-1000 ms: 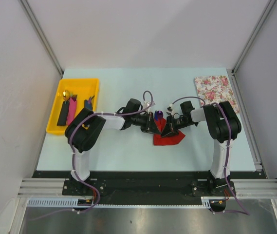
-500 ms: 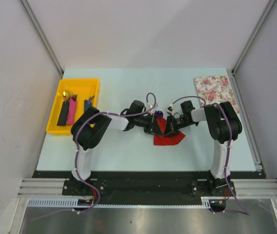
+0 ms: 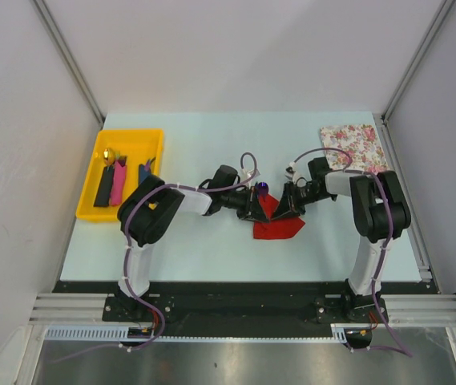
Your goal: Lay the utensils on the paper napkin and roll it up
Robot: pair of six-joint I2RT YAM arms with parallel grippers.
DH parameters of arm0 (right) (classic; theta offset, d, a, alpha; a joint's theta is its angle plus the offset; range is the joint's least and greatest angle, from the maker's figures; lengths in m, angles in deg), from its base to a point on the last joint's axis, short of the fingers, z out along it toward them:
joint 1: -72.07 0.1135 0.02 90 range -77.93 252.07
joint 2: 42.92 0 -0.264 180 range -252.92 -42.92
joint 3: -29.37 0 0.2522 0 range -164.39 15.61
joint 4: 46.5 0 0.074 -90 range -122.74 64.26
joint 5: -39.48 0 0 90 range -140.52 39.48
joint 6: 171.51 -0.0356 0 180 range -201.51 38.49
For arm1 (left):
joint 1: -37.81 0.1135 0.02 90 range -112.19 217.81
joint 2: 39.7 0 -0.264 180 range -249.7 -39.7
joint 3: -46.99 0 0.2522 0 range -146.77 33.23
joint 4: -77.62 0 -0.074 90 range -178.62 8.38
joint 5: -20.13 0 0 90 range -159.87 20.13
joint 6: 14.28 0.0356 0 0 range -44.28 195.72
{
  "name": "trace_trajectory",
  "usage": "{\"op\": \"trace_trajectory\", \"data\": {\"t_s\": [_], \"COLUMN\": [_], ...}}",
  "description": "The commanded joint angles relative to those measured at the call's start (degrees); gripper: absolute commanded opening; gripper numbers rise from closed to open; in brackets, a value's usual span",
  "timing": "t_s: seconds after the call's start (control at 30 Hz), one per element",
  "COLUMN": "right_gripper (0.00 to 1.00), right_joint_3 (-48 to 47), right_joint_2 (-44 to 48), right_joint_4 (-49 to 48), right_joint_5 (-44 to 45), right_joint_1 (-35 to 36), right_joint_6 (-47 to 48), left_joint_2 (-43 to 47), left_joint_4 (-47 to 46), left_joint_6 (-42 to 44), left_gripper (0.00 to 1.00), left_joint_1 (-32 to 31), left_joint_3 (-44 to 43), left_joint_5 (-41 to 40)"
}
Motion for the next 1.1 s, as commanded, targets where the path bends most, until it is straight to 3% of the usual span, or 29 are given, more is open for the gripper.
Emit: {"op": "trace_trajectory", "data": {"t_s": [0.0,0.17,0.3,0.57,0.83,0.97,1.07], "right_gripper": [0.25,0.36,0.42,0.42,0.24,0.06,0.02], "right_joint_3": [-1.37,-0.05,0.22,-0.23,-1.28,-2.07,-2.33], "right_joint_2": [3.89,4.96,3.73,0.92,-0.14,-1.37,-1.99], "right_joint_4": [10.18,15.90,15.38,13.27,13.01,12.92,12.92], "right_joint_5": [-0.07,2.65,4.06,5.82,5.91,7.40,7.75], "right_joint_1": [-1.47,-2.87,-2.70,-1.12,0.20,0.20,0.11], "right_joint_6": [7.92,14.96,15.41,15.93,16.55,16.29,15.94], "left_joint_2": [-0.46,-0.64,-0.73,-0.64,-1.17,-1.69,-2.57], "left_joint_4": [-1.89,-2.59,-2.95,-3.30,-3.74,-3.82,-3.56], "left_joint_6": [-0.35,-0.70,-0.79,-1.14,-1.66,-1.84,-2.10], "left_gripper": [0.07,0.07,0.07,0.07,0.07,0.07,0.07], "left_joint_1": [0.10,0.10,0.19,0.10,-0.07,-0.51,-0.78], "left_joint_3": [-1.92,-1.75,-1.83,-1.92,-2.97,-3.68,-4.47], "left_joint_5": [-0.37,-0.37,-0.46,-0.63,-0.72,-0.81,-0.99]}}
